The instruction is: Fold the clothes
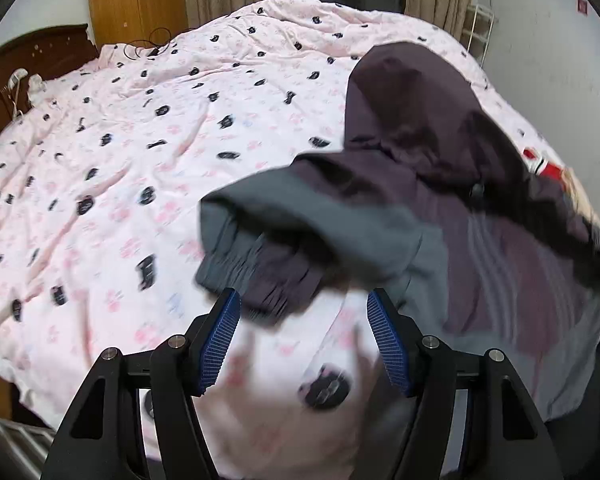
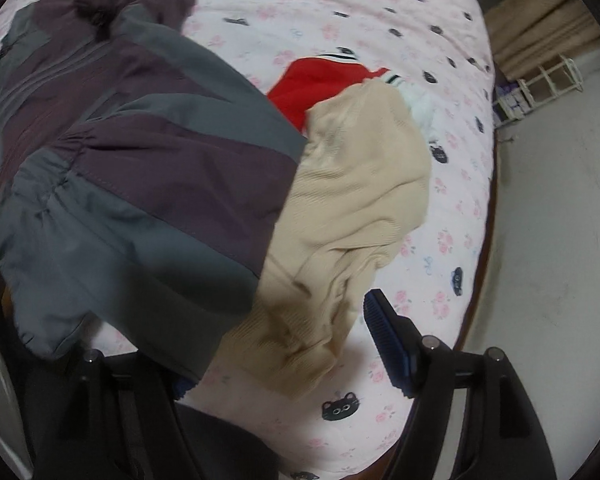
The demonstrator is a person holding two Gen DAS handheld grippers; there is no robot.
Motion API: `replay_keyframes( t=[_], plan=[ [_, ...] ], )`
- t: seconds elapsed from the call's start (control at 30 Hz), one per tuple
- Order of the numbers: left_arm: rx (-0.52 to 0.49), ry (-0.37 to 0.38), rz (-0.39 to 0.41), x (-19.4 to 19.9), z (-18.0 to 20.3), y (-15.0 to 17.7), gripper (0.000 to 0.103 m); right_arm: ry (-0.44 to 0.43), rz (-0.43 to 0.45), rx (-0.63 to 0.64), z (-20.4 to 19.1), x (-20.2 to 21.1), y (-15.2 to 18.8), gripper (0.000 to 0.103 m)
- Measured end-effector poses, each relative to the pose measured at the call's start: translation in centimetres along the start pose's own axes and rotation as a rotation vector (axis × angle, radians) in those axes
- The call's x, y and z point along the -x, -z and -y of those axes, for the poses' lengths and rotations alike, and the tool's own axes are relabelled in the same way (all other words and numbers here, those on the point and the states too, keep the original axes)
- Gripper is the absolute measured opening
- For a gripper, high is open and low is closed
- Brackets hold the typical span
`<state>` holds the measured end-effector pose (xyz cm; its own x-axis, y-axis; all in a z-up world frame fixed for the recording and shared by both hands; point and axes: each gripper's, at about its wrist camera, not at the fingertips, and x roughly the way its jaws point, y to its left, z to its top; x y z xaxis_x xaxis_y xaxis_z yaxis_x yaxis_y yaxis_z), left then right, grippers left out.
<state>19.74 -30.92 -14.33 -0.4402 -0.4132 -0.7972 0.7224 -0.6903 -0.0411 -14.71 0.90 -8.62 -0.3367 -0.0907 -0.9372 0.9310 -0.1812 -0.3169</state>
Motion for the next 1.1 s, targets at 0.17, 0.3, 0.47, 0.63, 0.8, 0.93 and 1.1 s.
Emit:
replay_keyframes(
  t=[0.17, 0.3, 0.47, 0.63, 0.8, 0.93, 1.1],
  plan=[
    [0.038, 0.077, -0.004, -2.3, 0.6, -2.2, 0.062, -0.072, 0.018, 0.039, -0.7, 1.4, 0.7, 0.075],
    [0.104, 0.123, -0.006, -3.4, 0.4, -3.7, 0.062, -0.147, 0.030, 0.036, -1.1, 2.5, 1.2, 0.075],
    [0.183, 0.167, 0.027, -4.3, -0.4, -5.1, 0.060, -0.148, 0.017, 0.093, -2.1, 3.9, 1.5, 0.075],
    [0.222, 0.199, 0.009, -5.2, -1.2, -6.0, 0.005, -0.103, -0.037, 0.134, -2.7, 3.1, 1.2, 0.080],
    [0.259, 0.216, 0.043, -4.3, -2.1, -6.4, 0.002, -0.173, -0.098, 0.112, -2.4, 1.2, 1.4, 0.081],
    [0.289, 0.170, 0.135, -2.1, -3.5, -6.9, 0.002, -0.231, -0.057, 0.149, -3.3, 1.9, 2.1, 0.081],
    [0.290, 0.070, 0.221, 0.6, -5.9, -7.6, 0.002, -0.273, 0.016, 0.142, -4.2, 2.4, 1.5, 0.083]
  ],
)
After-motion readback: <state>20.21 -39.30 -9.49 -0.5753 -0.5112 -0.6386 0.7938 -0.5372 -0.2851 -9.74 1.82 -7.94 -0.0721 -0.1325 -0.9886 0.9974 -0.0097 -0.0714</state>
